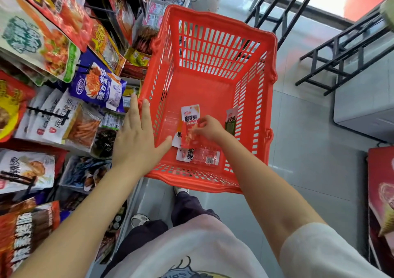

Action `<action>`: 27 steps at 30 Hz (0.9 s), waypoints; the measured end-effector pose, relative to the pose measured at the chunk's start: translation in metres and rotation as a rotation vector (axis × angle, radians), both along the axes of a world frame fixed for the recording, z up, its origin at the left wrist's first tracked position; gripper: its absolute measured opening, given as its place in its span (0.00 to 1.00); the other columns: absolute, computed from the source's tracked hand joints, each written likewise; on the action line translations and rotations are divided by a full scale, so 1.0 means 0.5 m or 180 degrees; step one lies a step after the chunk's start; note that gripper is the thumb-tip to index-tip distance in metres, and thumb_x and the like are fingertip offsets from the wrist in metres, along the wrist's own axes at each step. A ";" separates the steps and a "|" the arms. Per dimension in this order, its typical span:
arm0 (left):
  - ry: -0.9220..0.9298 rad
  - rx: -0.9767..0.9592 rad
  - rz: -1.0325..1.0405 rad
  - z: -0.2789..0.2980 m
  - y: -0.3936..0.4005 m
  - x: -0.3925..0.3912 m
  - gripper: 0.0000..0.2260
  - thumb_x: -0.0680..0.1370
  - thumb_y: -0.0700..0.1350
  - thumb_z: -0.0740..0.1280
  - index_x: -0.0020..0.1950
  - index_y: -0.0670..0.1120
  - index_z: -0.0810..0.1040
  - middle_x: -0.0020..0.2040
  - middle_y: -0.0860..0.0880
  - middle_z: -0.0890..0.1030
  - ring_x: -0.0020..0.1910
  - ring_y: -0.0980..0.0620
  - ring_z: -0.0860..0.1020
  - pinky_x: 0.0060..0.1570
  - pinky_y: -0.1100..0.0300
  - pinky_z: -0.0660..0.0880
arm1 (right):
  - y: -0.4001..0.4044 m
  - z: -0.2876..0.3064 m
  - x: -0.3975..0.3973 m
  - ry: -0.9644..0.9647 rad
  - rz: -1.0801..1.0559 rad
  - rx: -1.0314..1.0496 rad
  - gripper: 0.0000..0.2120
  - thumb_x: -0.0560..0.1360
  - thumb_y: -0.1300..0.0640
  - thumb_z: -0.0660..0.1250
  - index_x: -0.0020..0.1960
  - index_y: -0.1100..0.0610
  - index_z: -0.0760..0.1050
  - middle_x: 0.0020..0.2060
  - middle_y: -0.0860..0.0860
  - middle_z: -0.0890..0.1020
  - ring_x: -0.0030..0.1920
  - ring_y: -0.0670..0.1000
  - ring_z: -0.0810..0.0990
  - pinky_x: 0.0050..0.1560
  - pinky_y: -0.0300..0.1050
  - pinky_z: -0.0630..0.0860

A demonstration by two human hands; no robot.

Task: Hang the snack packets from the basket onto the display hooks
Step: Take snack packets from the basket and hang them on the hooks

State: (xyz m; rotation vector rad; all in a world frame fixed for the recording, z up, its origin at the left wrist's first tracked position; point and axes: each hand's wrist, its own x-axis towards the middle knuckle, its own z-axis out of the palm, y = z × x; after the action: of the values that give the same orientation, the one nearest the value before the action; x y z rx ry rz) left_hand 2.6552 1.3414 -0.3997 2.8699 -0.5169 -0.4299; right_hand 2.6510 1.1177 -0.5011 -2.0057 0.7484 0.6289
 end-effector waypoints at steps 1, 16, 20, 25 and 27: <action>0.0044 -0.0056 -0.0035 0.001 0.007 0.003 0.46 0.78 0.66 0.60 0.82 0.45 0.36 0.81 0.46 0.32 0.81 0.42 0.50 0.71 0.46 0.67 | 0.001 -0.010 -0.003 0.0150 0.0278 -0.0246 0.24 0.75 0.54 0.75 0.67 0.61 0.72 0.59 0.57 0.81 0.54 0.54 0.81 0.57 0.51 0.79; -0.0041 -0.0317 -0.0050 -0.018 0.030 0.006 0.42 0.79 0.61 0.63 0.83 0.47 0.44 0.83 0.48 0.39 0.80 0.44 0.56 0.65 0.43 0.72 | 0.009 -0.069 -0.001 0.0080 0.0584 -0.1599 0.40 0.79 0.48 0.67 0.81 0.58 0.49 0.79 0.65 0.52 0.78 0.67 0.56 0.78 0.61 0.53; -0.0001 -0.0363 -0.0054 -0.018 0.030 0.007 0.42 0.79 0.61 0.63 0.83 0.48 0.43 0.83 0.50 0.38 0.81 0.44 0.55 0.64 0.43 0.73 | -0.019 -0.063 0.000 -0.0113 0.0194 -0.1972 0.38 0.78 0.47 0.66 0.81 0.56 0.52 0.80 0.64 0.50 0.80 0.67 0.43 0.79 0.63 0.43; 0.0005 -0.0383 -0.0037 -0.017 0.029 0.007 0.42 0.79 0.61 0.64 0.83 0.47 0.45 0.83 0.50 0.40 0.79 0.43 0.60 0.61 0.43 0.74 | -0.032 -0.065 -0.011 -0.0305 -0.0021 -0.1809 0.39 0.76 0.41 0.66 0.80 0.56 0.54 0.80 0.63 0.50 0.80 0.64 0.39 0.78 0.61 0.41; 0.0017 -0.0371 -0.0029 -0.016 0.029 0.007 0.41 0.79 0.61 0.63 0.83 0.47 0.45 0.83 0.50 0.40 0.80 0.43 0.59 0.63 0.42 0.73 | -0.030 -0.062 -0.009 -0.0486 -0.0081 -0.1707 0.38 0.76 0.41 0.66 0.79 0.55 0.56 0.80 0.61 0.51 0.80 0.63 0.41 0.78 0.61 0.40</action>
State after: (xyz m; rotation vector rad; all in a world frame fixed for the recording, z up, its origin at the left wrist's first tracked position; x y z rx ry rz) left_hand 2.6585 1.3557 -0.4076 2.7551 -0.5360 -0.3953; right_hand 2.6466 1.1025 -0.5322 -2.4912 0.9155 0.2672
